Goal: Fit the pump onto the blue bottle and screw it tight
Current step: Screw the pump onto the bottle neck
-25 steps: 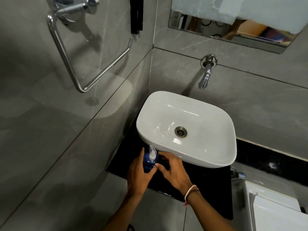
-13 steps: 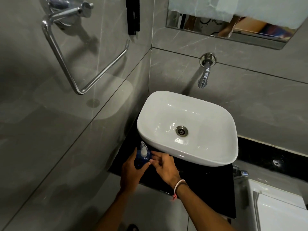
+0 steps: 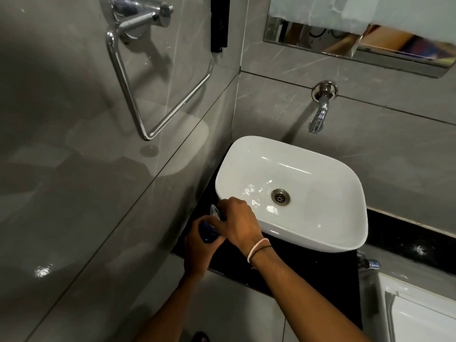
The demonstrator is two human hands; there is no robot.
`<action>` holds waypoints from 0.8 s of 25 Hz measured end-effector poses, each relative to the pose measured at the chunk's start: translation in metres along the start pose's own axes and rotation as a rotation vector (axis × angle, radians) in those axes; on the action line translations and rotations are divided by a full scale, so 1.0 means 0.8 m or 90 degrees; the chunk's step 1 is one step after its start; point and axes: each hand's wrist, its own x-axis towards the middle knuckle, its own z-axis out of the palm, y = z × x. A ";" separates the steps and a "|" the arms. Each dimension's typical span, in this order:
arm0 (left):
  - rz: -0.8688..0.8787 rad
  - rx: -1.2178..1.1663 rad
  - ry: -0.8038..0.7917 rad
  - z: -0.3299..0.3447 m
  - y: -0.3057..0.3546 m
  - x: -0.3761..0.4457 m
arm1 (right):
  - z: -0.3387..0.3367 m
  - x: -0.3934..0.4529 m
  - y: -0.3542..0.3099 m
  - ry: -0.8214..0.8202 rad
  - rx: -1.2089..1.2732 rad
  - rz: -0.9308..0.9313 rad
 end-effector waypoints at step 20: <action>0.025 0.026 -0.017 -0.005 -0.005 0.002 | -0.038 0.010 -0.001 -0.193 -0.027 -0.247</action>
